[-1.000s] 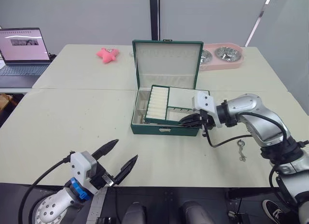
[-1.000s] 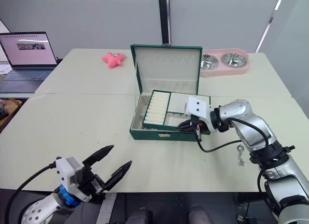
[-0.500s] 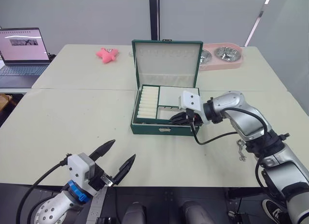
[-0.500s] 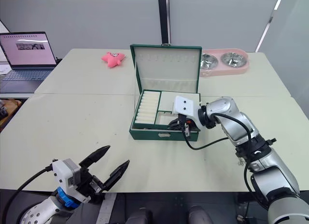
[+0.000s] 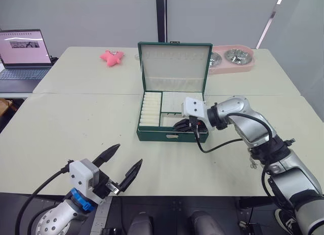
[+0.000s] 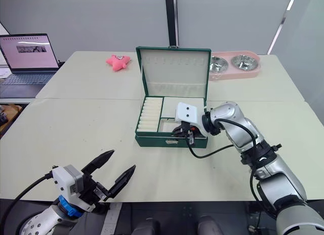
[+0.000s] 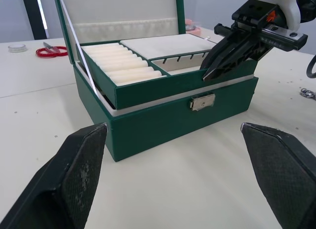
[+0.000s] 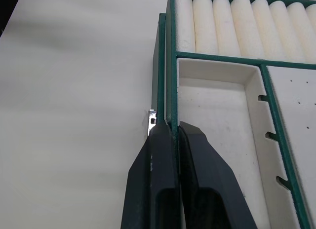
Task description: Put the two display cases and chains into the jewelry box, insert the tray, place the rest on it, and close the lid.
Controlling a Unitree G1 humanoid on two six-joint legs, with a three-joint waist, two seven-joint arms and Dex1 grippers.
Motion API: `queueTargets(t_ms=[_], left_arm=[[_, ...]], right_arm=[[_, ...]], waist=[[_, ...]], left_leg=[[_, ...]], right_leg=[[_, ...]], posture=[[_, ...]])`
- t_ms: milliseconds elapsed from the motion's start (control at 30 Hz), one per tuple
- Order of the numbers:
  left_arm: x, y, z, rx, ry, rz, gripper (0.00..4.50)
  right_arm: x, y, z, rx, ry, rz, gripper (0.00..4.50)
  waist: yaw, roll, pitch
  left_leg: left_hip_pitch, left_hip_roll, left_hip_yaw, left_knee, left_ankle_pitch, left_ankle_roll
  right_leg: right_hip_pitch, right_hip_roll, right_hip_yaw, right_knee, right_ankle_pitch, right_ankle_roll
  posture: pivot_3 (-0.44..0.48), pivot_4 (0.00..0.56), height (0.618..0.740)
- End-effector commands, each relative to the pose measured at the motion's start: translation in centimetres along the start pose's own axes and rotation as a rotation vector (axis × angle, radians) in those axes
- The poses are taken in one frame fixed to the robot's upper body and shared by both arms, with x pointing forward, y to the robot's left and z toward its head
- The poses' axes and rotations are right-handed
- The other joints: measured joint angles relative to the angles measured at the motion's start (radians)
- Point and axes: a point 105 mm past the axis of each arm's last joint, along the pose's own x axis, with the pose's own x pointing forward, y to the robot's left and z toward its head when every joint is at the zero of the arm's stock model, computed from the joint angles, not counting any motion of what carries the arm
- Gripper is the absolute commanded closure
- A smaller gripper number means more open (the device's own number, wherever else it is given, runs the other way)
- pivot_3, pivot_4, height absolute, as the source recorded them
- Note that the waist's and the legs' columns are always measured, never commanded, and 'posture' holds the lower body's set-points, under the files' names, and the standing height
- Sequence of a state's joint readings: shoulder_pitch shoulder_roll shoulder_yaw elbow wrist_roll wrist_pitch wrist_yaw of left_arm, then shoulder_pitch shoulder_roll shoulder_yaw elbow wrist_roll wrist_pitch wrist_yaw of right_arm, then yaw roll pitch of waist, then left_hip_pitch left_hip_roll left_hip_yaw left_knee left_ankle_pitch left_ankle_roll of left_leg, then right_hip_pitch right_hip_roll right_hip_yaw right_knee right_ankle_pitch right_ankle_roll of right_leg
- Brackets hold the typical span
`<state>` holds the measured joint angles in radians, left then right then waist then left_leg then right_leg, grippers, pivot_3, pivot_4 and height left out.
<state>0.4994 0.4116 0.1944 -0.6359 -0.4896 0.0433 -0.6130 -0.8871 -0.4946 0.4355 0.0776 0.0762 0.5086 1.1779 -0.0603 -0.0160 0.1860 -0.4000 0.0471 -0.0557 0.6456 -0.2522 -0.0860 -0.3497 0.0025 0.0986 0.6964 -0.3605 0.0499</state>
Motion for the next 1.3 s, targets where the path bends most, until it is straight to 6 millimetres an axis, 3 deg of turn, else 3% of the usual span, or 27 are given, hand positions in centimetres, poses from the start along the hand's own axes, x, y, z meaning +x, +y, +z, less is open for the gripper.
queueTargets(t_ms=[33, 533, 867, 1033, 1133, 1300], left_arm=[[0.0, -0.2, 0.6, 0.008, -0.024, -0.008, 0.0], [0.1, -0.3, 0.4, 0.007, -0.023, -0.009, 0.0], [0.2, -0.3, 0.3, 0.005, -0.023, -0.013, 0.0], [0.4, -0.2, 0.3, 0.005, -0.028, -0.019, 0.0], [0.6, -0.2, 0.3, 0.003, -0.032, -0.024, 0.0], [0.7, -0.1, 0.3, 0.002, -0.032, -0.032, 0.0]], right_arm=[[-0.2, -0.6, 1.1, -0.041, -0.008, -0.022, 4.48], [-0.2, -0.6, 1.4, -0.038, -0.024, -0.004, 4.48], [-2.0, -2.3, 3.1, -0.007, -0.137, -0.077, 2.01], [-3.0, -3.7, 3.6, 0.036, -0.268, -0.158, 0.52], [-3.2, -4.6, 2.0, 0.098, -0.285, -0.21, 0.64], [-3.1, -5.6, 0.0, 0.189, -0.305, -0.29, 2.28]], waist=[[0.0, 0.0, 0.0], [0.0, 0.0, 0.0], [0.0, 0.0, 0.0], [0.0, 0.0, 0.0], [0.001, 0.0, 0.0], [0.0, 0.0, 0.0]], left_leg=[[0.0, 0.0, 0.0, 0.0, 0.0, 0.0], [0.0, 0.0, 0.0, 0.0, 0.0, 0.0], [0.0, 0.0, 0.0, 0.0, 0.0, 0.0], [0.0, 0.0, 0.001, 0.0, 0.0, 0.0], [0.0, 0.0, 0.0, 0.0, 0.0, 0.0], [0.0, 0.0, 0.001, 0.0, 0.0, 0.0]], right_leg=[[0.0, 0.0, 0.0, 0.0, 0.0, 0.0], [0.0, 0.0, 0.0, 0.0, 0.0, 0.0], [0.0, 0.0, 0.0, 0.0, 0.0, 0.0], [0.0, 0.0, 0.0, 0.0, 0.0, 0.0], [0.0, 0.0, 0.0, 0.0, 0.0, 0.0], [0.0, 0.0, 0.0, 0.0, 0.0, 0.0]], posture=[[0.0, 0.15, 0.74], [0.0, 0.15, 0.74], [0.0, 0.15, 0.74], [0.0, 0.15, 0.74], [0.0, 0.15, 0.74], [0.0, 0.15, 0.74]])
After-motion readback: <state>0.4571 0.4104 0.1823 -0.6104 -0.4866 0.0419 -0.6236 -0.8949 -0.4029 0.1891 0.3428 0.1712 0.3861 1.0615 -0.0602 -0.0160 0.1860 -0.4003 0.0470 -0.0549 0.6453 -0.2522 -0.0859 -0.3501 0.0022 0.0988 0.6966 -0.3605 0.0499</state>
